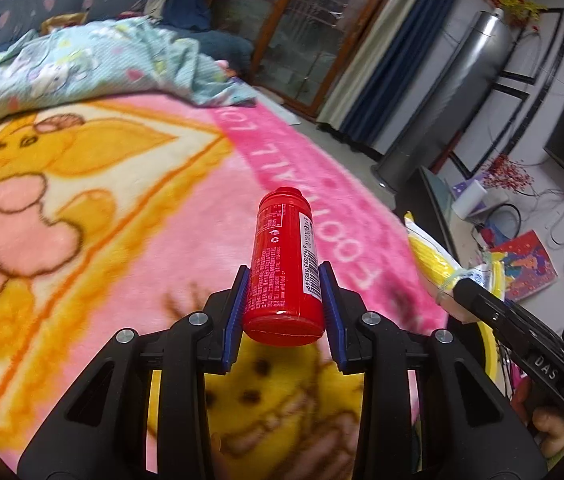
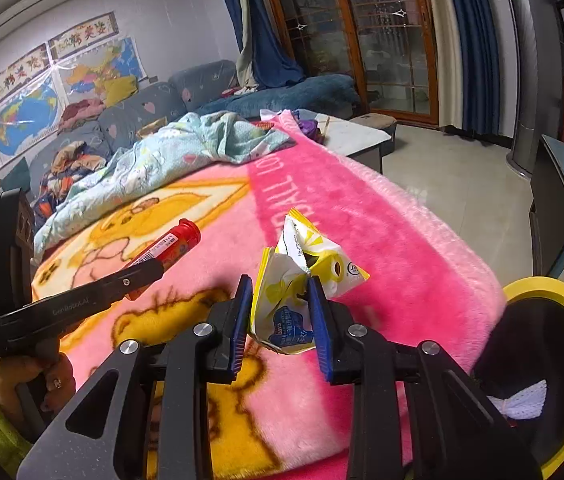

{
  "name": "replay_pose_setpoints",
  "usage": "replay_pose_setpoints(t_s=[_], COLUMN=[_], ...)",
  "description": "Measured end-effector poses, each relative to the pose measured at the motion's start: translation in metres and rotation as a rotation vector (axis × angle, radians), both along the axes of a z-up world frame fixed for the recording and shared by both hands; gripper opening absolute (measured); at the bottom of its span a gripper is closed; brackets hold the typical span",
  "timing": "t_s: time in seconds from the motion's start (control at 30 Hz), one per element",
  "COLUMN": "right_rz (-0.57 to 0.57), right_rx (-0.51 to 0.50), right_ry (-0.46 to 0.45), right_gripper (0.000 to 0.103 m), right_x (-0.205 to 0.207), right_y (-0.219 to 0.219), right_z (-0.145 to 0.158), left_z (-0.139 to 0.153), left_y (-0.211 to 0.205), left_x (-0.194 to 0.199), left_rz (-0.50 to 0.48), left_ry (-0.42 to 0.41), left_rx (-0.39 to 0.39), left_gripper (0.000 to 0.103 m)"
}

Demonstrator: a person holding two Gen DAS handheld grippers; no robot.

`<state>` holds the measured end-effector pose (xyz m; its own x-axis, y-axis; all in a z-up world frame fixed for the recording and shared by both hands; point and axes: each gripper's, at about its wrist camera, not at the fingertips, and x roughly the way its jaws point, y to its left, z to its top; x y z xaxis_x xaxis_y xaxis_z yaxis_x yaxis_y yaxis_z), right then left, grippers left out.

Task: Collect trash
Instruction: 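Grasp the red bottle with the left tool while the right tool grasps the yellow-white snack wrapper, then carry the red bottle and snack wrapper over the bin with both tools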

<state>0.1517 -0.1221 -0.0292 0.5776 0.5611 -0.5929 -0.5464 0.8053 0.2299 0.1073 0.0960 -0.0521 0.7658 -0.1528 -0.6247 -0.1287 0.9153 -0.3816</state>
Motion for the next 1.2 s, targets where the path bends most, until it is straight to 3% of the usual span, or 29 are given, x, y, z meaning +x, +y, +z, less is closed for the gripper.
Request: replay_pose_setpoints(t_s=[0.4, 1.2], right_rz=[-0.083, -0.315], right_rx=[0.028, 0.043], right_ry=[-0.002, -0.014], right_gripper=[0.027, 0.027], right_x=[-0.001, 0.001], right_y=[-0.052, -0.159], right_z=[0.011, 0.010], left_z=[0.021, 0.033], left_y=[-0.041, -0.140], left_x=[-0.002, 0.010], left_rz=[-0.102, -0.328], left_ry=[-0.054, -0.096], left_rx=[0.008, 0.074], left_gripper=[0.027, 0.027])
